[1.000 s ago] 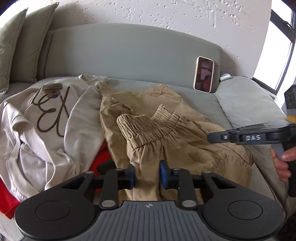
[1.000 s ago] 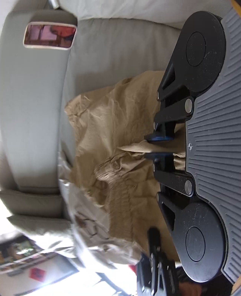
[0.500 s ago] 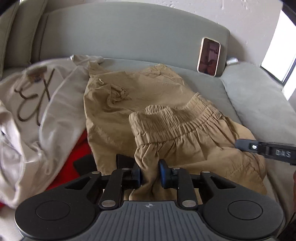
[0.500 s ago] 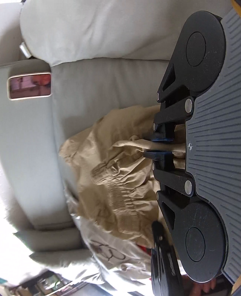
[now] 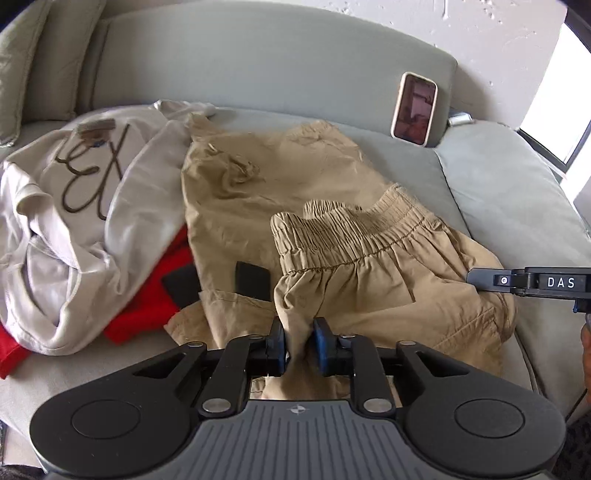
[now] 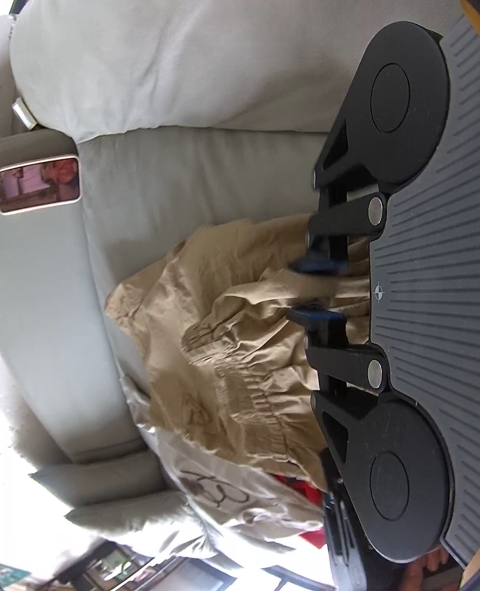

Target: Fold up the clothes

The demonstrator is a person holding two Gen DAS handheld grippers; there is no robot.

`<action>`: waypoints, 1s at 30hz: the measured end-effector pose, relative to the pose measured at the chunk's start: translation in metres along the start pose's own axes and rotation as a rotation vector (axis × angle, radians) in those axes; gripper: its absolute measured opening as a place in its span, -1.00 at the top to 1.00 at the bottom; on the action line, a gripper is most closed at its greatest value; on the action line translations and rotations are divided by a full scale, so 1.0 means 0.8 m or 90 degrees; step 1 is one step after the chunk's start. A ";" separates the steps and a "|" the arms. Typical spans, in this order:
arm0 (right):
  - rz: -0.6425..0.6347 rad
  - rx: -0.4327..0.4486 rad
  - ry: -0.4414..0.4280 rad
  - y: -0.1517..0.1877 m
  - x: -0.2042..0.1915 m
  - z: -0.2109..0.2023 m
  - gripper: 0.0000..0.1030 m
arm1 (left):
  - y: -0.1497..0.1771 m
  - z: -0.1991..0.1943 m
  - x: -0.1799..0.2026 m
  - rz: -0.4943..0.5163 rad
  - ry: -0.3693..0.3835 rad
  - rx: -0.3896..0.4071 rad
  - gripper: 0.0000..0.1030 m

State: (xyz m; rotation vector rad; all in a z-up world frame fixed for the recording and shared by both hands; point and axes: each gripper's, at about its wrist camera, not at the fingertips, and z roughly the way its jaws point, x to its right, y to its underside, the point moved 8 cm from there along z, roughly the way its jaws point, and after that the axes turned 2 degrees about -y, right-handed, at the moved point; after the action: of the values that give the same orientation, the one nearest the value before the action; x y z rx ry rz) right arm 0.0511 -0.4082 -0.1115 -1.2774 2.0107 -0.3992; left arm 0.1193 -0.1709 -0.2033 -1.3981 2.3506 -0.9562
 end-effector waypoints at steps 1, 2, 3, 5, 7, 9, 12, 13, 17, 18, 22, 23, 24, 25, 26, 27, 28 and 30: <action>0.000 0.016 -0.005 -0.002 -0.001 -0.008 0.02 | -0.001 -0.007 -0.004 -0.002 -0.012 0.009 0.18; -0.001 0.034 -0.011 -0.004 -0.002 -0.018 -0.12 | -0.003 -0.017 -0.011 -0.003 -0.030 0.020 -0.06; -0.003 0.056 -0.011 -0.006 -0.002 -0.029 -0.32 | -0.001 -0.027 -0.018 -0.009 -0.041 0.033 -0.19; -0.018 0.096 0.003 -0.009 0.004 -0.045 -0.62 | 0.006 -0.042 -0.030 -0.028 -0.046 0.048 -0.38; -0.020 0.092 0.011 -0.009 0.014 -0.040 -0.83 | 0.016 -0.046 -0.040 -0.060 -0.026 0.038 -0.44; -0.019 0.080 0.017 -0.009 0.025 -0.032 -0.83 | 0.024 -0.036 -0.045 -0.087 -0.007 0.008 -0.49; 0.001 0.045 0.006 -0.006 0.038 -0.009 -0.83 | 0.033 -0.015 -0.045 -0.112 0.003 -0.028 -0.48; 0.008 0.033 -0.002 -0.005 0.041 0.000 -0.83 | 0.037 -0.015 -0.043 -0.118 0.007 -0.026 -0.49; 0.021 0.005 -0.031 0.000 0.050 0.033 -0.63 | 0.030 0.002 -0.042 -0.141 0.037 -0.034 -0.38; 0.017 0.010 -0.033 0.000 0.050 0.037 -0.58 | 0.028 0.005 -0.040 -0.138 0.040 -0.036 -0.34; 0.009 0.000 -0.060 -0.001 0.039 0.047 0.08 | 0.021 0.016 -0.029 -0.116 0.047 -0.041 -0.14; 0.015 -0.007 -0.070 -0.001 0.036 0.049 0.30 | 0.020 0.019 -0.026 -0.105 0.047 -0.040 0.02; 0.028 -0.013 -0.075 0.000 0.034 0.050 0.52 | 0.018 0.019 -0.024 -0.100 0.053 -0.040 0.16; 0.043 -0.017 -0.078 0.001 0.033 0.051 0.62 | 0.017 0.018 -0.023 -0.096 0.061 -0.041 0.37; 0.059 -0.016 -0.078 0.001 0.032 0.047 0.67 | 0.015 0.018 -0.021 -0.091 0.069 -0.041 0.48; 0.076 -0.012 -0.077 0.000 0.031 0.041 0.76 | 0.012 0.014 -0.020 -0.082 0.075 -0.040 0.53; 0.090 -0.006 -0.079 0.000 0.029 0.032 0.81 | 0.009 0.010 -0.019 -0.072 0.080 -0.038 0.60; 0.110 0.009 -0.083 0.000 0.023 0.009 0.83 | 0.007 -0.001 -0.017 -0.063 0.104 -0.042 0.63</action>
State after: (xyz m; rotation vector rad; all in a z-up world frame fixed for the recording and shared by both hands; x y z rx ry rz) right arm 0.0516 -0.4237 -0.1235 -1.0824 1.9856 -0.2408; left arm 0.1220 -0.1573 -0.2078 -1.5279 2.4703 -1.0670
